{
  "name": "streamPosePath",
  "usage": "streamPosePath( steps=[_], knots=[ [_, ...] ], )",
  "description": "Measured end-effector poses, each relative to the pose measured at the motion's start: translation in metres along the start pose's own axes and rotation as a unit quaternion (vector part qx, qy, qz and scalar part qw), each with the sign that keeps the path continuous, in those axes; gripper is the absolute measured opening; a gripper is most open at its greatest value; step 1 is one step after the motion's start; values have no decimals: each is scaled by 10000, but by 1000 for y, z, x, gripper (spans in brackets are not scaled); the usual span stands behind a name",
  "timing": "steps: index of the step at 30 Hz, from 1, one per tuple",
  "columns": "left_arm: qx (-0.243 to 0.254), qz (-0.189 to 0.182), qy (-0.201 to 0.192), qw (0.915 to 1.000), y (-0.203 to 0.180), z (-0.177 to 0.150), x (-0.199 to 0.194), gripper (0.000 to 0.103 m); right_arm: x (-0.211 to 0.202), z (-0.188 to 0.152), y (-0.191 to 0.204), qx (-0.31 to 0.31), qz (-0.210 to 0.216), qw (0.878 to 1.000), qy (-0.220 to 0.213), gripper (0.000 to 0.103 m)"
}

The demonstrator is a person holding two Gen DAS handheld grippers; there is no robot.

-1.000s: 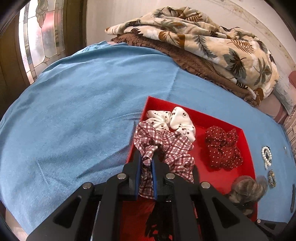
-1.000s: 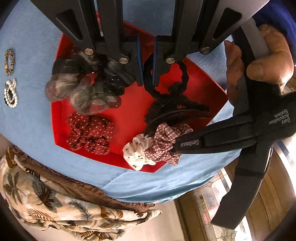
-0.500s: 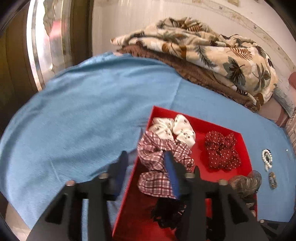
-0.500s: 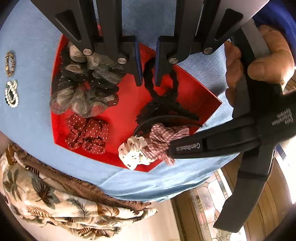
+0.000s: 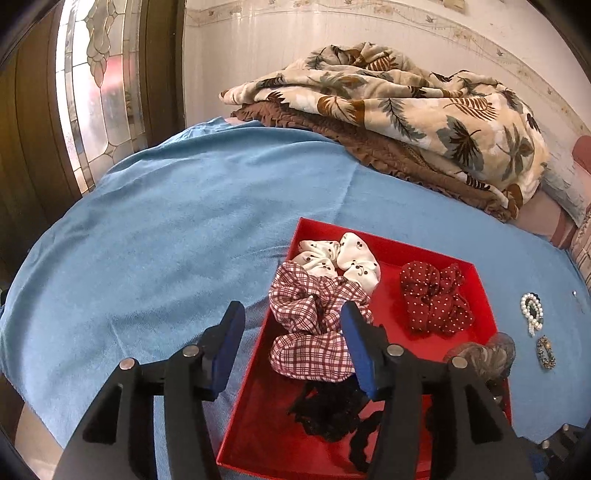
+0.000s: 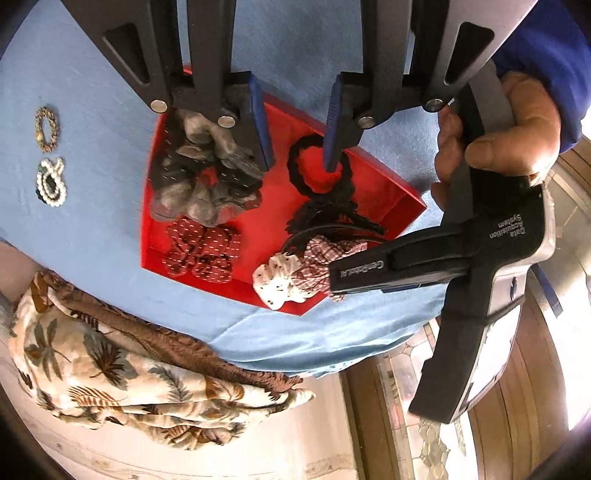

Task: Organize jewelry
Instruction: 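Lift both open tools away from the red tray toward the bracelets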

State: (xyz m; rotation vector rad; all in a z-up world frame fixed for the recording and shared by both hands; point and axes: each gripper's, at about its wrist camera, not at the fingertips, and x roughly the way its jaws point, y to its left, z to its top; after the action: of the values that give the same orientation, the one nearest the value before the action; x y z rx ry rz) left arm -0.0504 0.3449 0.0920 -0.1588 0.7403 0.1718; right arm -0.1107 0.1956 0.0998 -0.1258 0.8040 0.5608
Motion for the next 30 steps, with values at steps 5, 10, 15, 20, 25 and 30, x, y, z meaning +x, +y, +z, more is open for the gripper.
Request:
streamPosePath(
  steps=[5,10,15,20,25,30],
  knots=[
    [102,33,-18,9999,-7,-4,-5,54,-25,-10,-23,264,-124,9994,-201,31],
    [286,212,-145,9993,-20,-9,-11,54,-52,-29,-58,553,-396,9971,-331,40],
    [498,276,-489,9972,-40,-15,-27,54,-70,-54,-109,958,-843,9915,-263,41],
    [711,303,-769,9940,-60,-27,-44,56,-91,-85,-172,1750,-1161,9775,-220,41],
    [939,216,-816,9920,-77,-44,-64,60,-115,-105,-216,2129,-1465,9655,-303,41],
    [1355,45,-840,9872,-103,-56,-93,60,-135,-113,-255,2296,-1682,9578,-398,41]
  ],
)
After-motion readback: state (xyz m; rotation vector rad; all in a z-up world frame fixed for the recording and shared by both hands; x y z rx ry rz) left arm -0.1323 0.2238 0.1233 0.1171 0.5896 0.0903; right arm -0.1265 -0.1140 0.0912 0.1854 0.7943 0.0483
